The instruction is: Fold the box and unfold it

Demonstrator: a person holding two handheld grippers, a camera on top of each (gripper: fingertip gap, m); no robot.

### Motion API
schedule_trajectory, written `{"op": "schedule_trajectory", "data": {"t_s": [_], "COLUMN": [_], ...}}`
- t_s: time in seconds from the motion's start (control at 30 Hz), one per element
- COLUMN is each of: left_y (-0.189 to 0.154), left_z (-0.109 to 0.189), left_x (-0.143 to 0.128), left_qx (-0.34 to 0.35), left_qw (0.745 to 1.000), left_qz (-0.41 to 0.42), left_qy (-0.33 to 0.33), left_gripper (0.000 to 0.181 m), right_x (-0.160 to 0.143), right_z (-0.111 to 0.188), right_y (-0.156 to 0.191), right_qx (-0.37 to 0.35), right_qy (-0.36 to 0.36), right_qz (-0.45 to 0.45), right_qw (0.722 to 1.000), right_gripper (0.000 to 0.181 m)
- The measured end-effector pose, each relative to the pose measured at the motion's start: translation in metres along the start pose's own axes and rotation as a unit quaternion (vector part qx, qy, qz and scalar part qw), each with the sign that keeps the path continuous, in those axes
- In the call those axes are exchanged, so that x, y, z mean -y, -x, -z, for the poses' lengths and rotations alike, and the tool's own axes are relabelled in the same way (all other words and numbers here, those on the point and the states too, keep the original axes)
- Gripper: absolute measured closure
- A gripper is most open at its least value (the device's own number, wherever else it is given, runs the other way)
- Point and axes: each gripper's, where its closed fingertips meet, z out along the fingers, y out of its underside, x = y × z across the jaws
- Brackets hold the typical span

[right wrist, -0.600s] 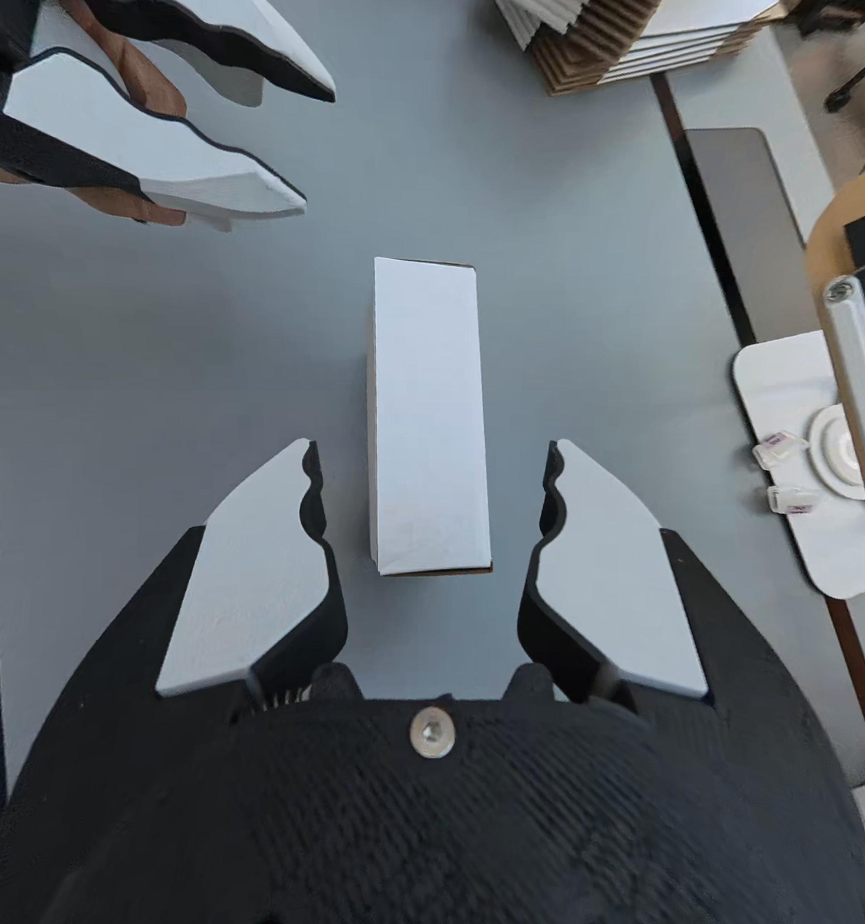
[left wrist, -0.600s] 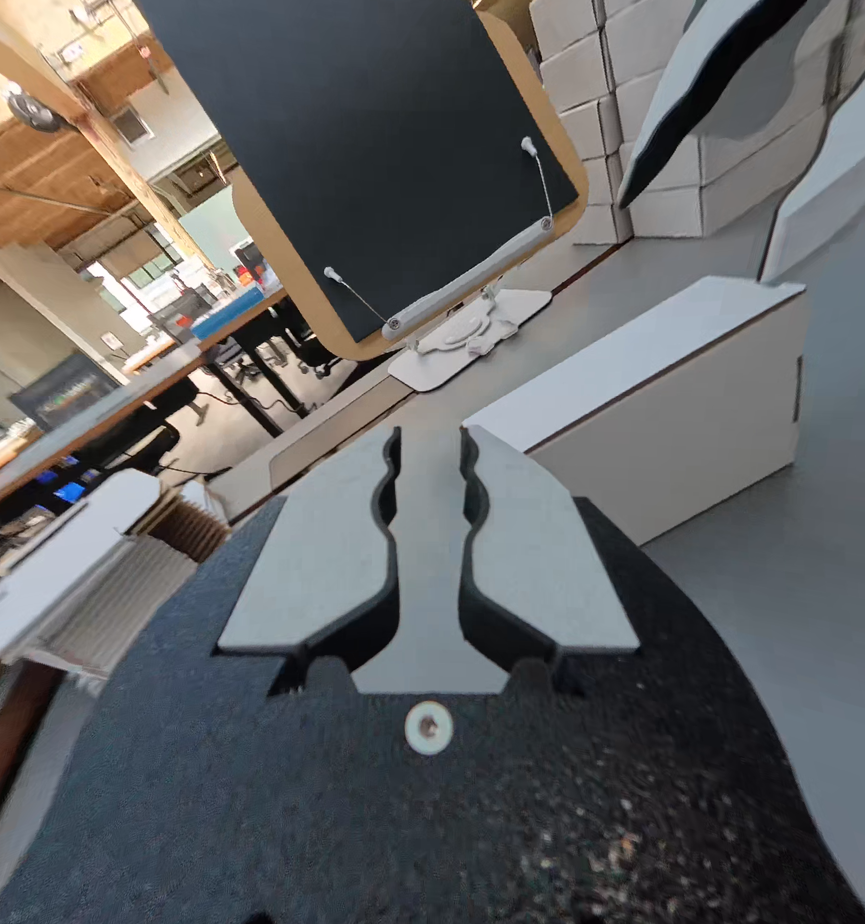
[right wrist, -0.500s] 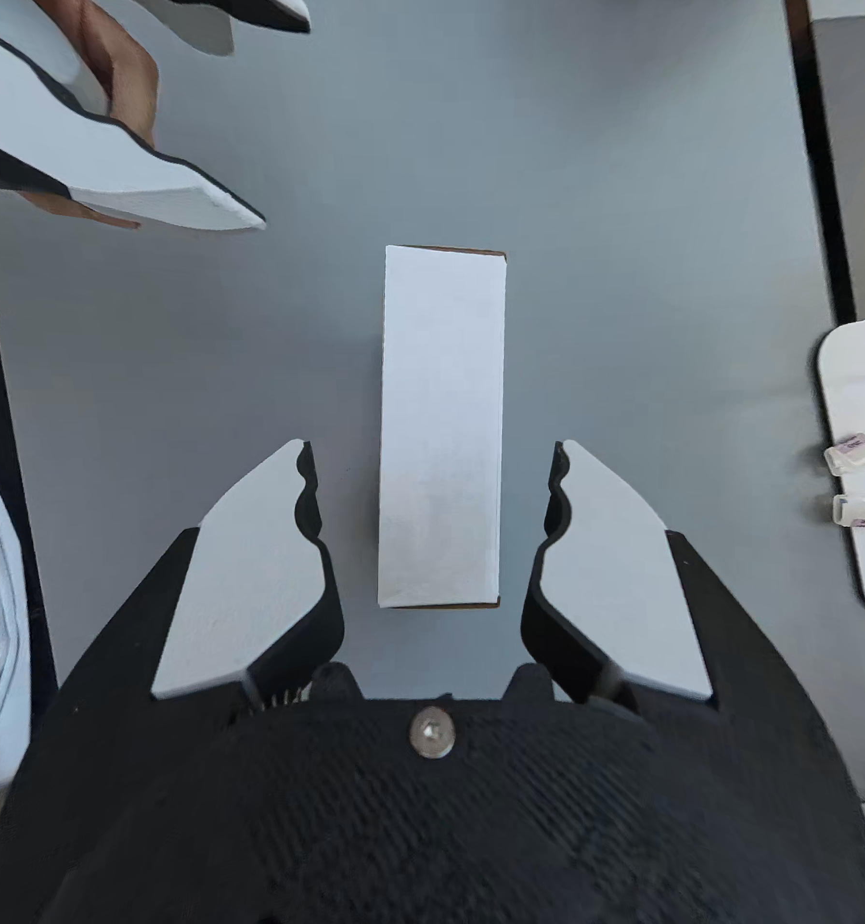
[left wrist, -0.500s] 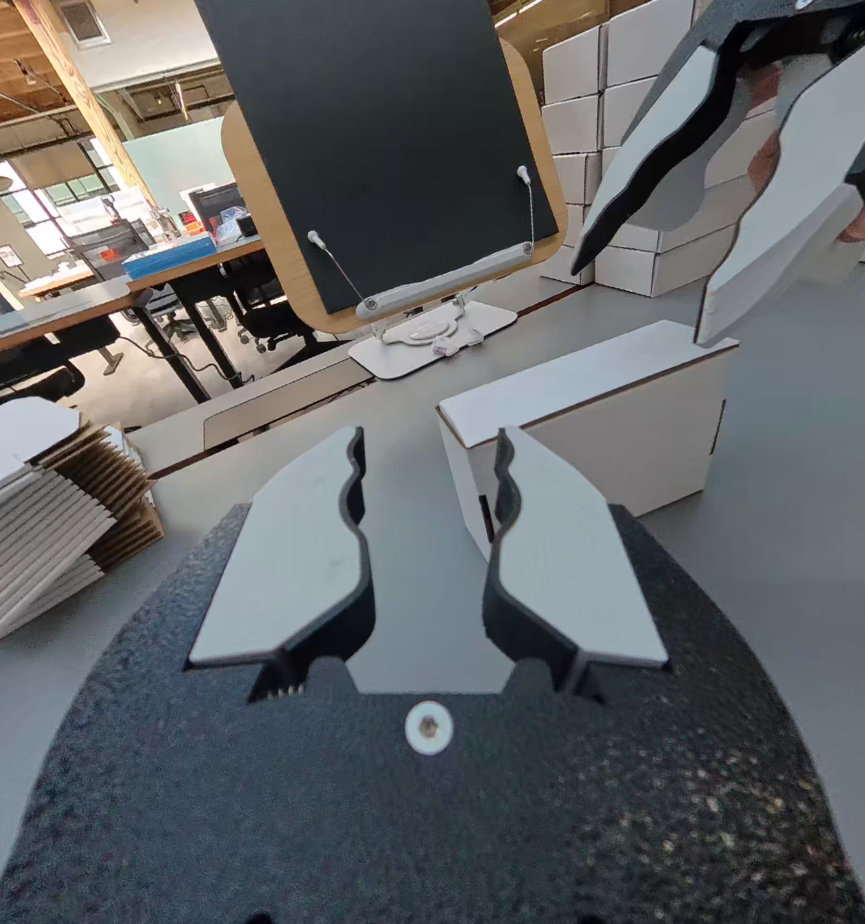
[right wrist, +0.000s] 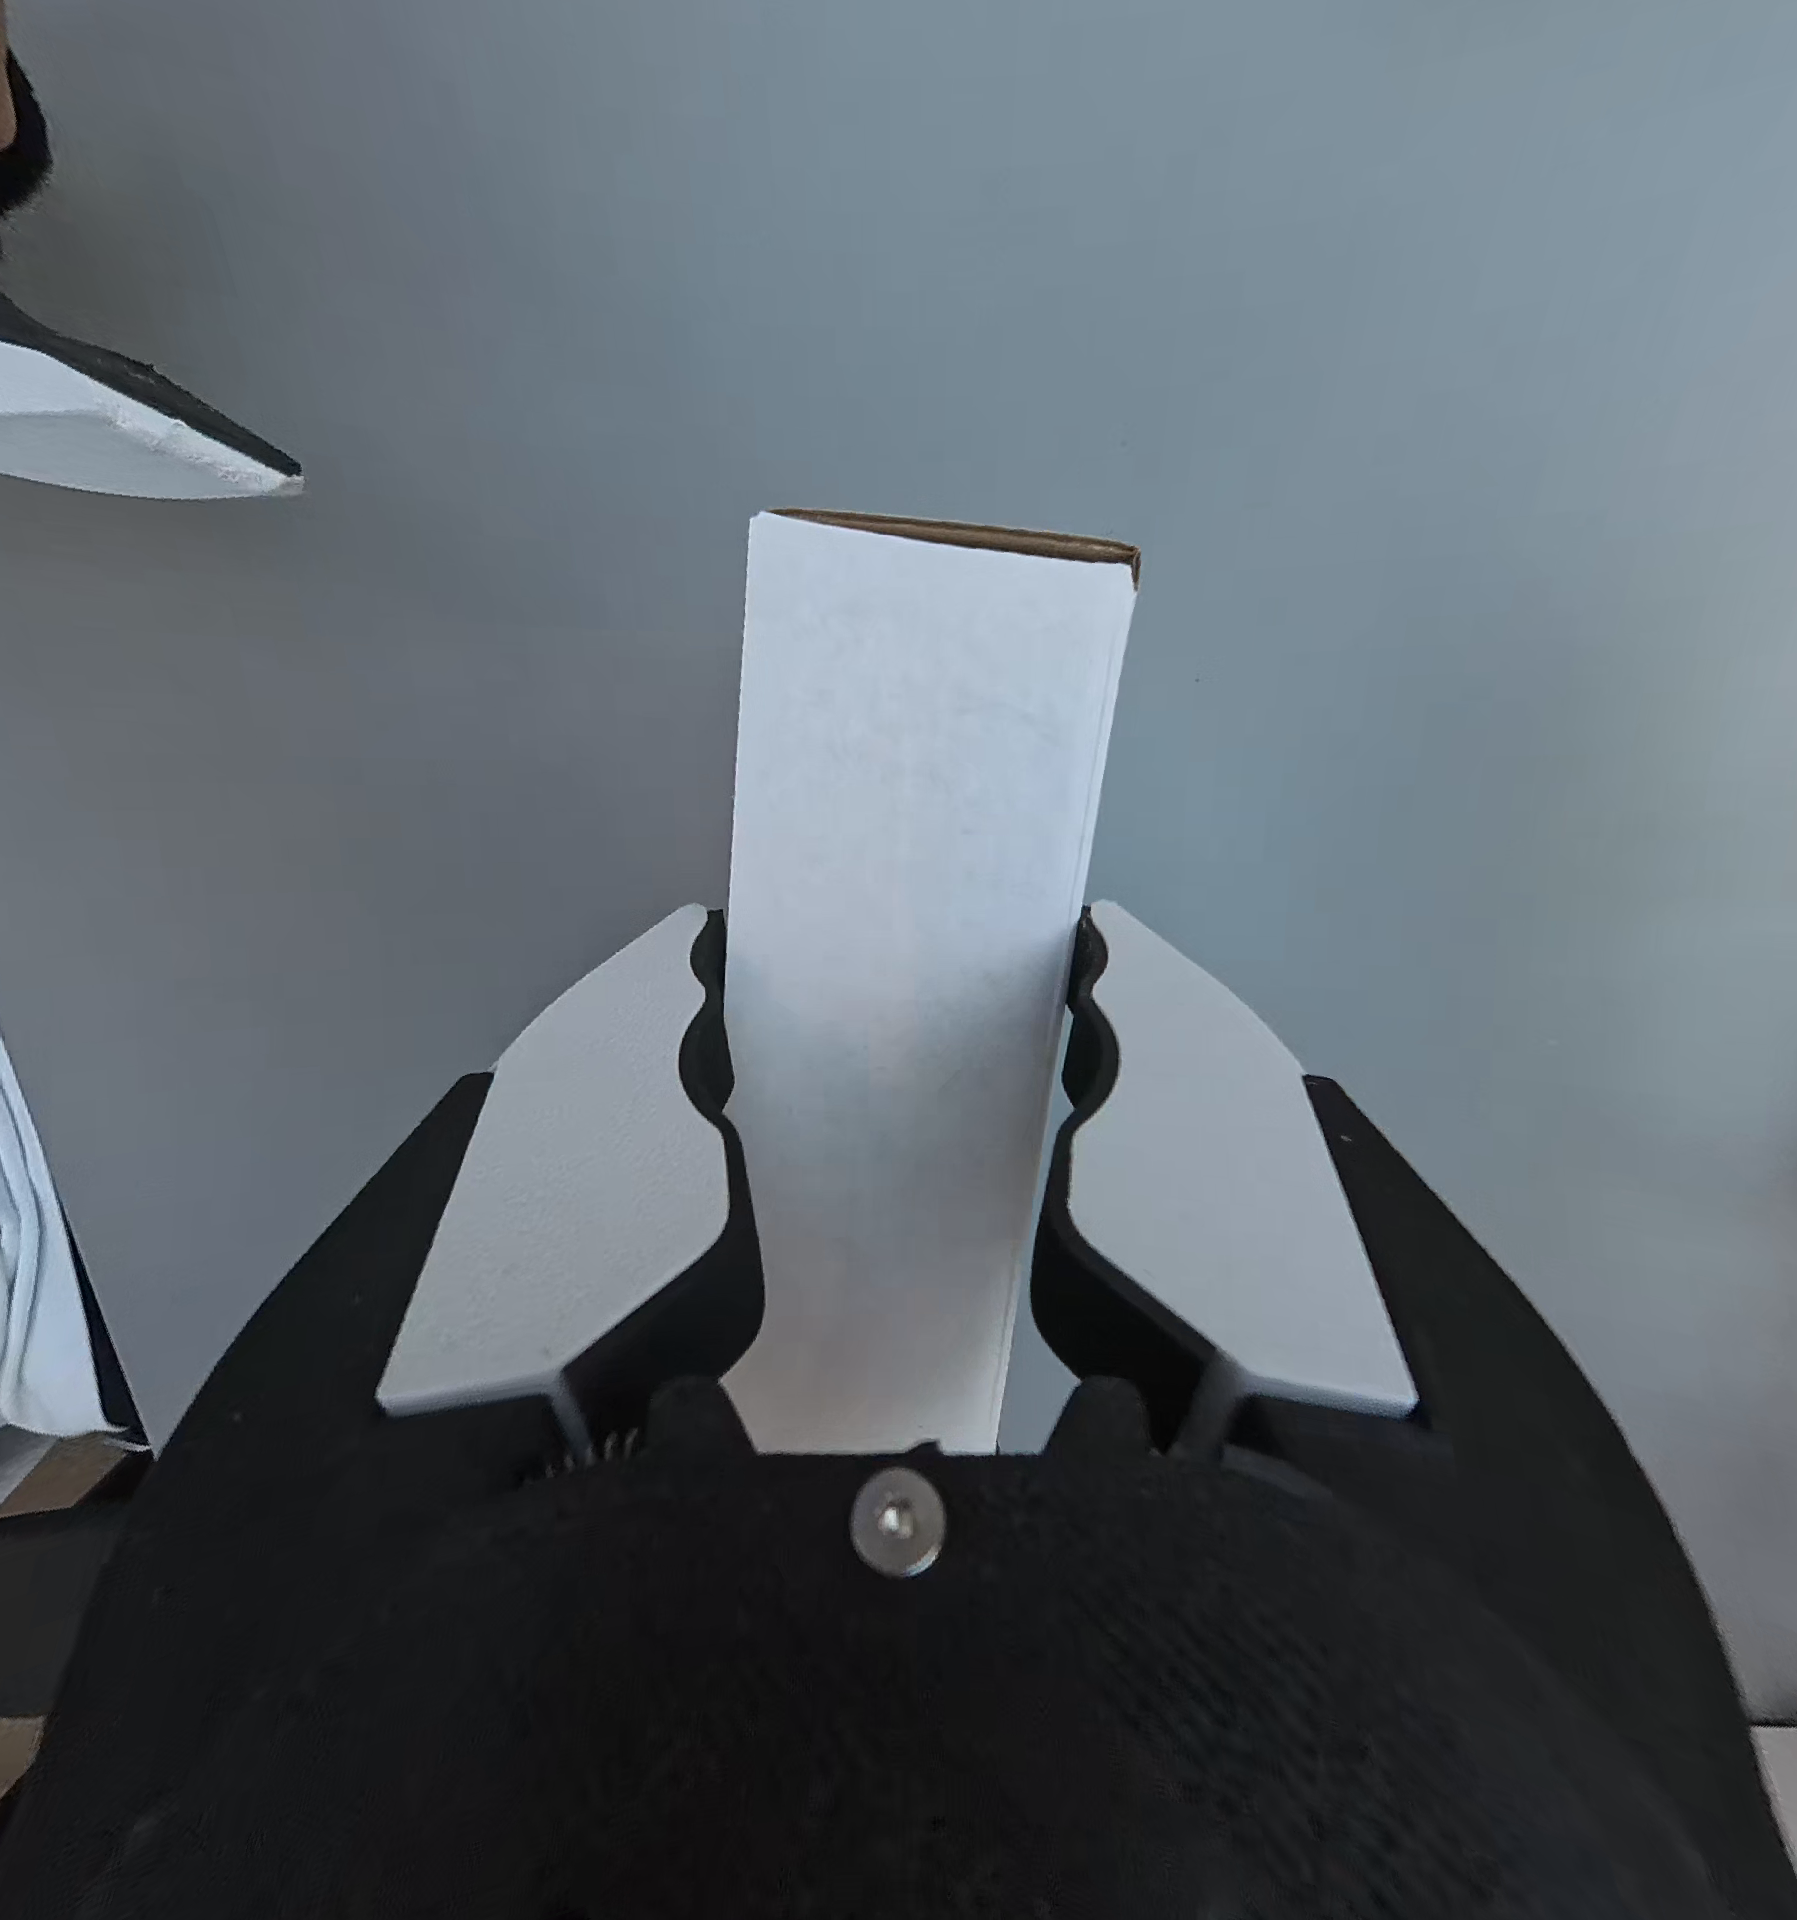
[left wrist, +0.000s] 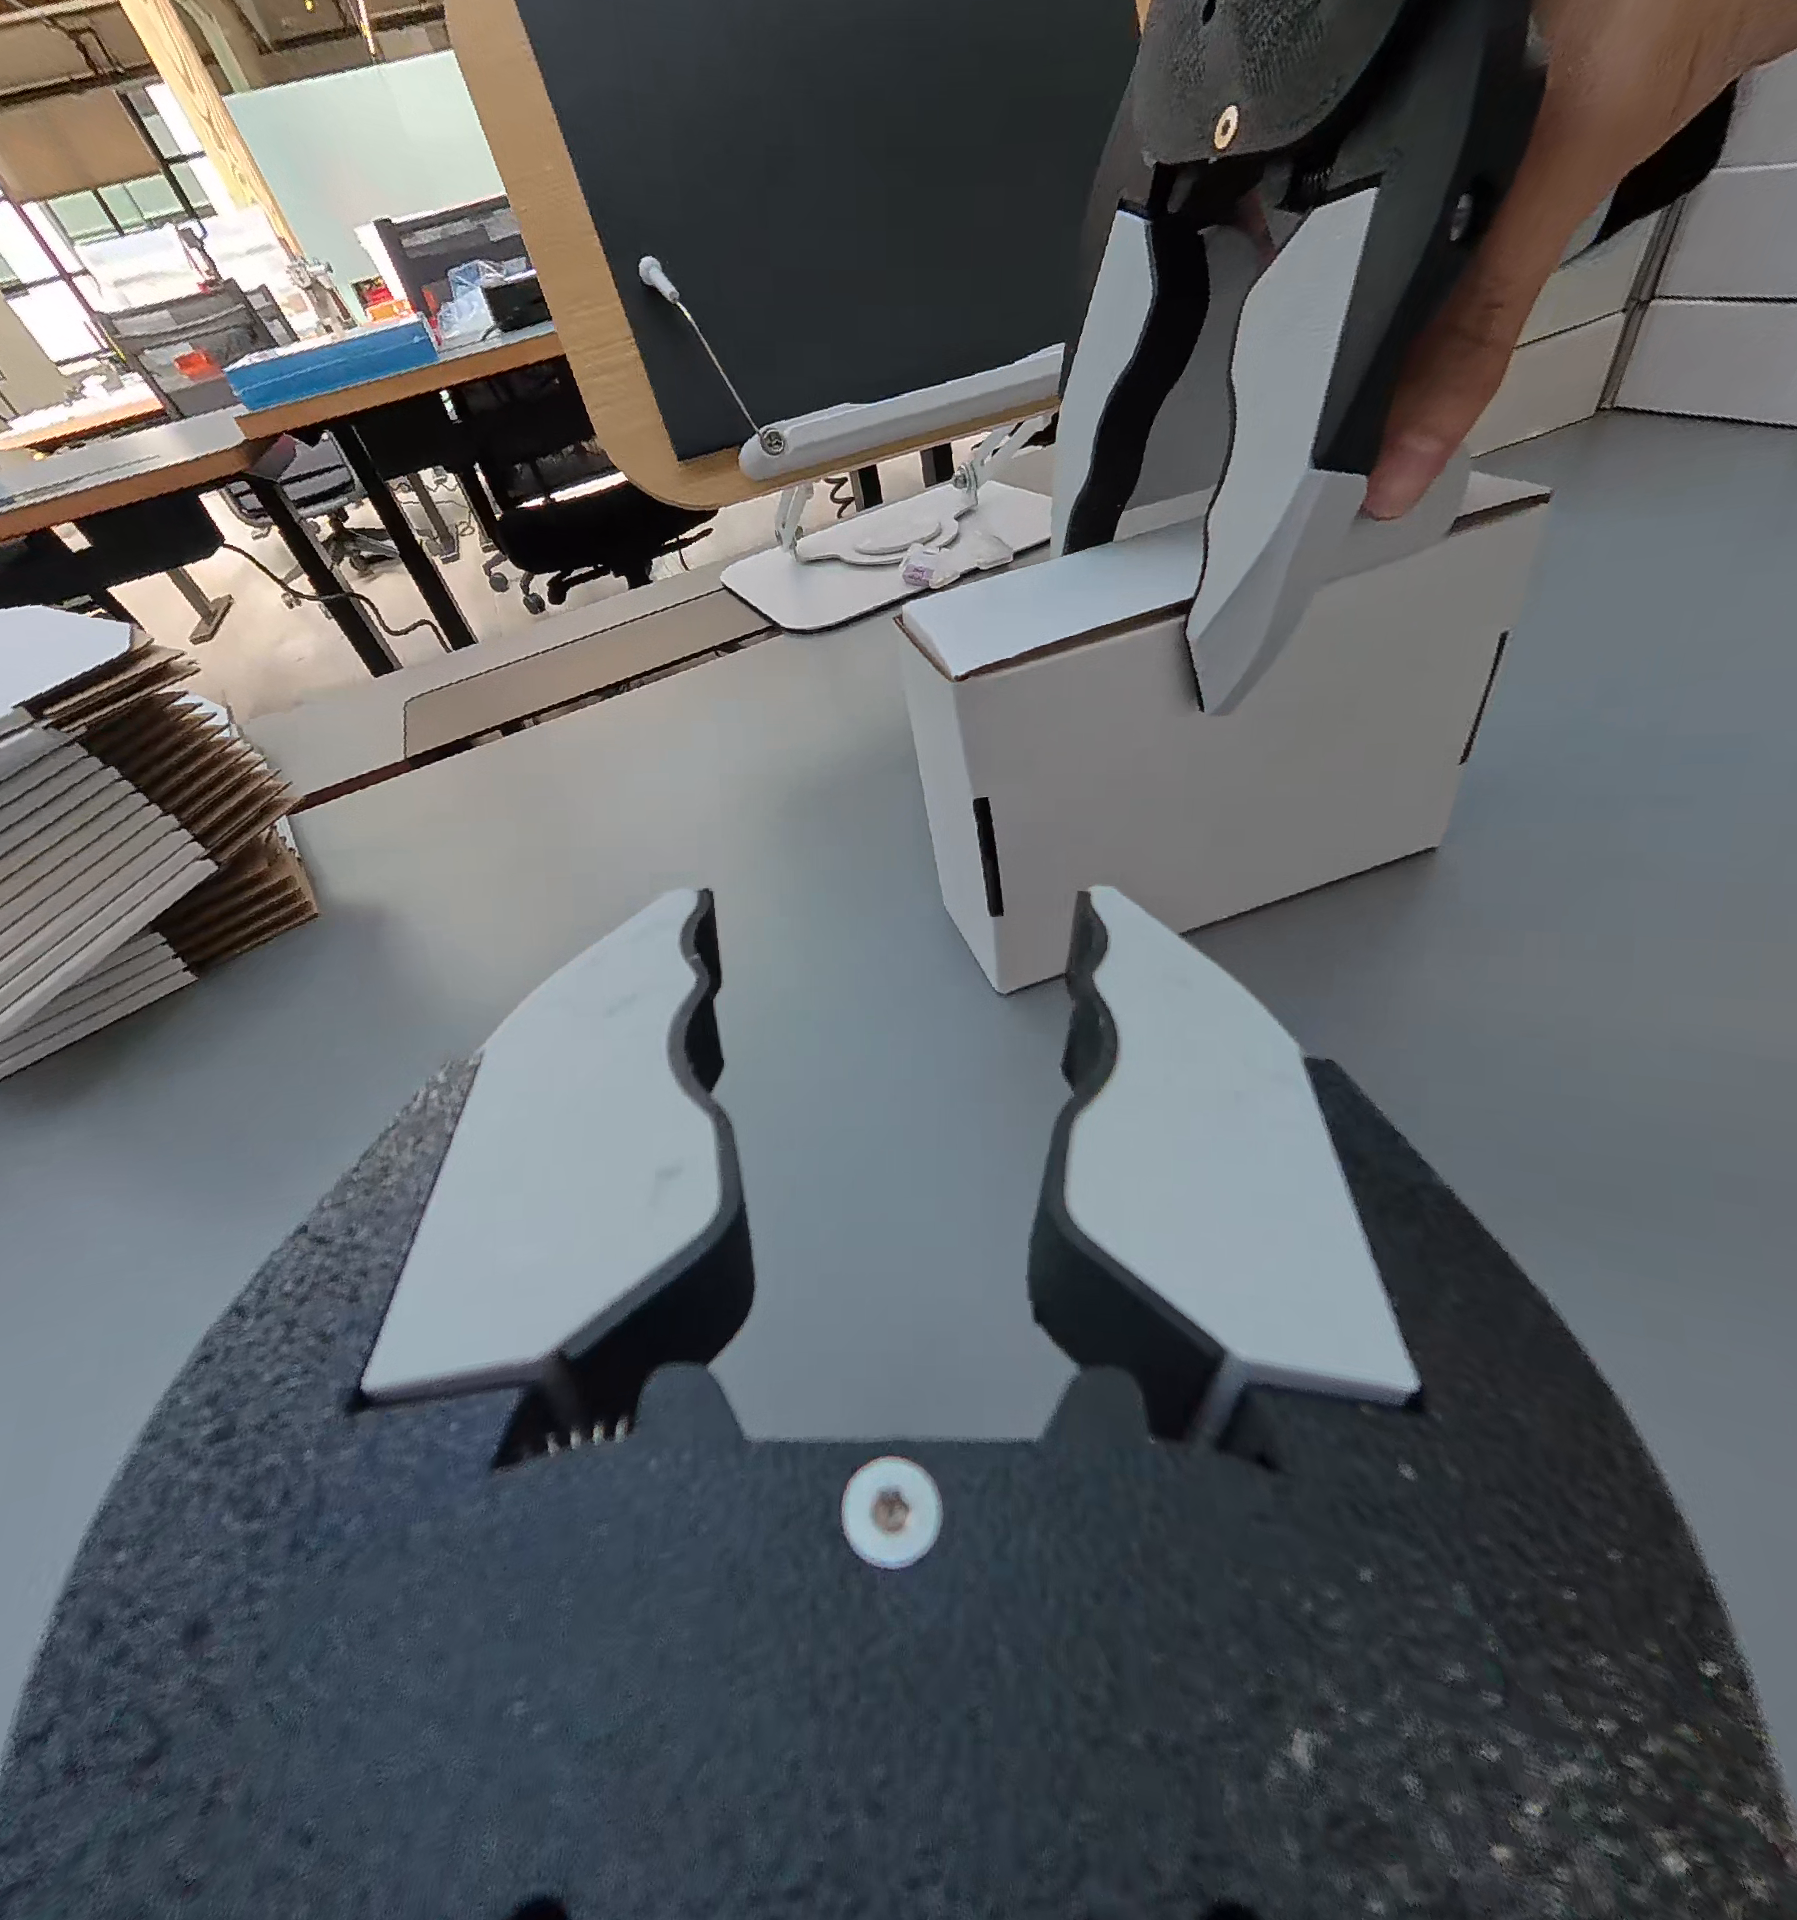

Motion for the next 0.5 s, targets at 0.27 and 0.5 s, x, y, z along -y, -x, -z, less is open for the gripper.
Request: {"op": "schedule_trajectory", "data": {"t_s": [0.27, 0.5], "left_y": [-0.003, -0.006], "left_z": [0.005, 0.009], "left_x": [-0.007, -0.002], "left_qx": [-0.007, -0.01], "left_qw": [1.0, 1.0], "left_qz": [-0.001, 0.002], "left_qy": [0.01, -0.002], "left_gripper": [0.12, 0.123], "right_x": [-0.012, -0.117], "right_z": [0.052, 0.23], "right_y": [0.017, 0.036], "right_qx": [-0.148, -0.491], "right_qy": [-0.064, -0.072], "right_qz": [0.087, 0.178], "right_qw": [0.983, 0.85], "right_gripper": [0.118, 0.118]}}
